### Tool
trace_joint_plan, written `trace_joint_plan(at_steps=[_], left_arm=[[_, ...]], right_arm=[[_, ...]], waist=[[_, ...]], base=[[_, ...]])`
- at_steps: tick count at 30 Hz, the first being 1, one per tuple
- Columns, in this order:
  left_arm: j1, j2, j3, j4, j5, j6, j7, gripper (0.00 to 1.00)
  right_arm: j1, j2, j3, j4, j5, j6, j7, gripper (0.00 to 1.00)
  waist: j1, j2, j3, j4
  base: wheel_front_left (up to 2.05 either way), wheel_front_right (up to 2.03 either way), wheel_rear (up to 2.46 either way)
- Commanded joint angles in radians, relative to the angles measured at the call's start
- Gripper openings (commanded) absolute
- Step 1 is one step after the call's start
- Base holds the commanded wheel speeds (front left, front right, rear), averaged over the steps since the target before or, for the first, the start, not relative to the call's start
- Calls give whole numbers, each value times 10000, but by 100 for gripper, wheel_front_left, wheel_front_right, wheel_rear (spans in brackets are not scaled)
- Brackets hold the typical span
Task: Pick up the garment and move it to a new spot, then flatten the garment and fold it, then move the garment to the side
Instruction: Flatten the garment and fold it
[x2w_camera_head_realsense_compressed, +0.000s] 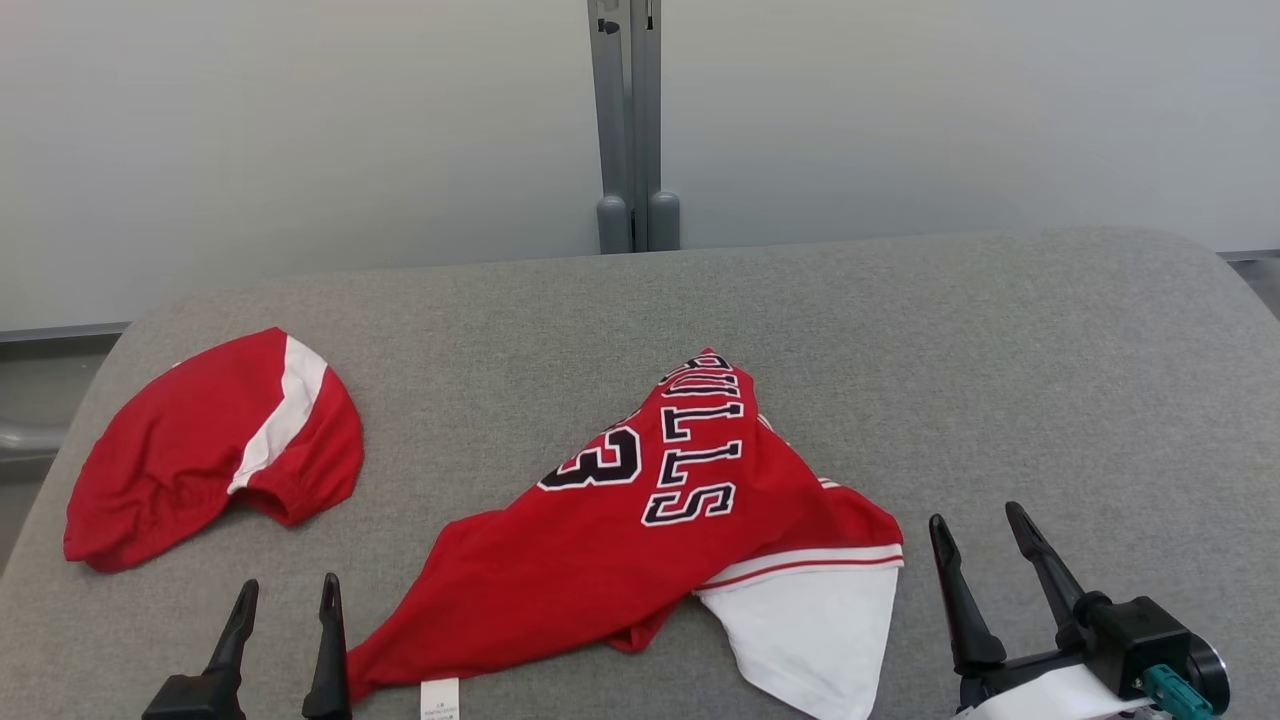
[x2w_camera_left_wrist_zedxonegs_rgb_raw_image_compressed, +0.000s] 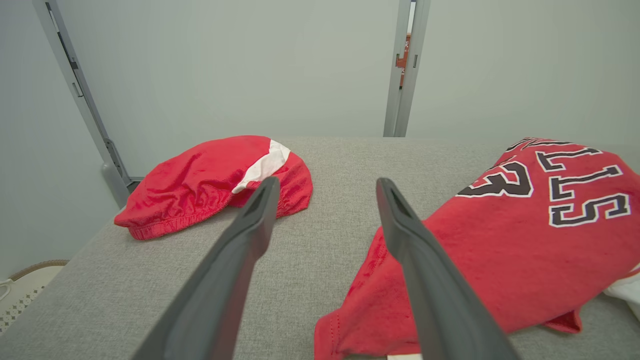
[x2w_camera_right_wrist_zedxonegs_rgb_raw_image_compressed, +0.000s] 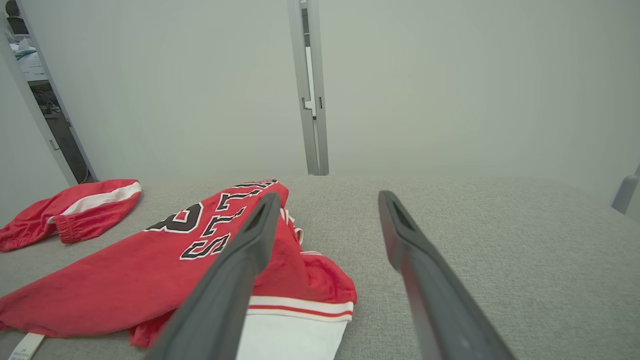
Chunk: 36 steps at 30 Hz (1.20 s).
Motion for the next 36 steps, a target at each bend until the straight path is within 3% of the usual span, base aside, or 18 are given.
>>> trace_joint_plan(at_steps=[1, 10, 22, 28, 36], left_arm=[[188, 46, -5, 49, -63, -32, -4, 100], [81, 59, -208, 1201, -328, -40, -6, 100], [-809, 131, -818, 3817, -875, -40, -5, 100], [-1464, 208, -1121, 4766, -1148, -40, -4, 100], [-1922, 293, -1329, 5401, -1476, -41, -5, 100]], right_arm=[[116, -1, 11, 33, -56, 1, -30, 100], [24, 9, 35, 968, -20, 1, -30, 100], [-860, 164, 619, 3773, -137, 1, -30, 100], [-1305, 246, 947, 5233, -45, 1, -31, 100], [-1770, 308, 1446, 6294, 439, 1, -30, 100]], waist=[[0, -1, 4, -2], [0, -1, 120, -7], [0, -1, 457, 18], [0, -1, 626, 111], [0, -1, 720, 84]], base=[[0, 0, 0], [0, 0, 0], [0, 0, 0], [0, 0, 0], [0, 0, 0]])
